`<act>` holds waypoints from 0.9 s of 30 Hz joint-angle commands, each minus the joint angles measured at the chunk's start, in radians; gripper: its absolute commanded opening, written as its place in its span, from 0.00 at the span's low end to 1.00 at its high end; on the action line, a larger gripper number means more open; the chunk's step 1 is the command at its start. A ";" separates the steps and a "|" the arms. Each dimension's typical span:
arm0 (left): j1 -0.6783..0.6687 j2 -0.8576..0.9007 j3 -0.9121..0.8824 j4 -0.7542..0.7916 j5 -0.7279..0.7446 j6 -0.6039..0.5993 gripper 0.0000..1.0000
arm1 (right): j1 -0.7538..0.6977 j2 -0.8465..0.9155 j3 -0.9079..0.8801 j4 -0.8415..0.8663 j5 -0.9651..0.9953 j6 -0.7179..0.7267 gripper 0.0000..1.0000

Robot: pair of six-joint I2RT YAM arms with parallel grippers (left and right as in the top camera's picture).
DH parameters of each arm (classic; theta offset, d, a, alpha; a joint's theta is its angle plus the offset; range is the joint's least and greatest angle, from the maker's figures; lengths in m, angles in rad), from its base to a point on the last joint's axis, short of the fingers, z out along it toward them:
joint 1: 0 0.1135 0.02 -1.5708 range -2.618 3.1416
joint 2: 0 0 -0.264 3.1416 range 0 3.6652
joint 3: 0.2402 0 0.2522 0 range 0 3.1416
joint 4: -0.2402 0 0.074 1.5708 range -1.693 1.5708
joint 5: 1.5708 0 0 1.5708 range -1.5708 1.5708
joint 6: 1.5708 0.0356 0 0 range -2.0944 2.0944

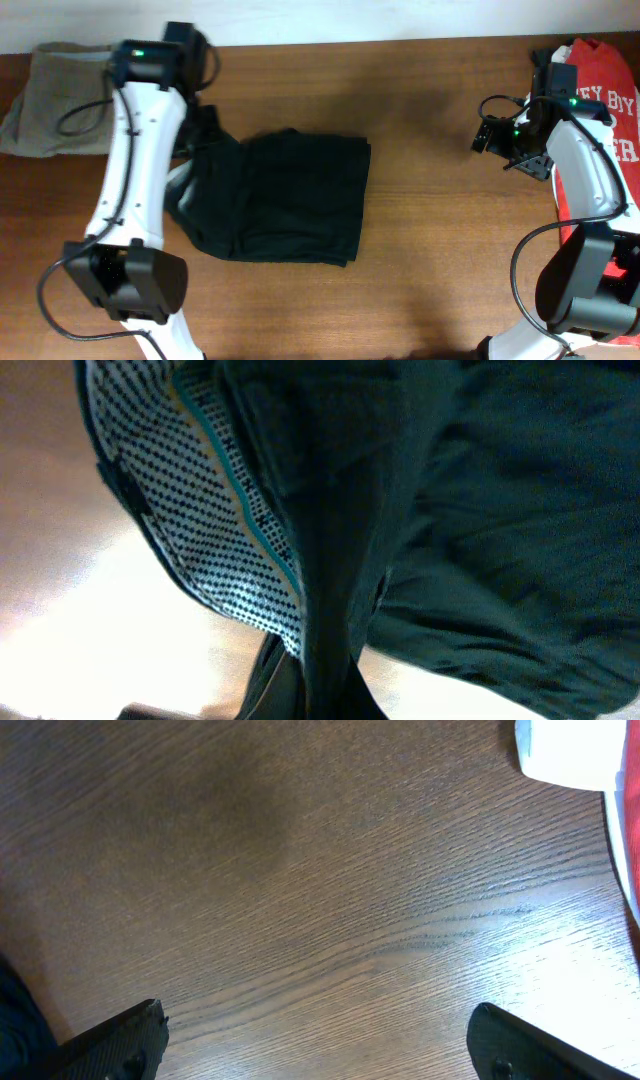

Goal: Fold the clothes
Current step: 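Grasp the left edge of the trousers with the left gripper, then fold the left half over toward the right with the left gripper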

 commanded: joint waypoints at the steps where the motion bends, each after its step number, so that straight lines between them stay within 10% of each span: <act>1: -0.113 -0.052 0.017 0.082 0.013 -0.050 0.01 | -0.001 -0.019 0.012 0.000 0.016 0.004 0.99; 23: -0.491 0.304 0.012 0.300 0.122 -0.082 0.03 | -0.001 -0.019 0.012 0.000 0.016 0.004 0.99; 25: -0.512 0.347 0.012 0.304 0.125 -0.082 0.19 | -0.001 -0.019 0.012 0.000 0.016 0.004 0.99; 27: -0.517 0.369 0.012 0.306 0.171 -0.049 0.62 | -0.001 -0.019 0.012 0.000 0.016 0.004 0.99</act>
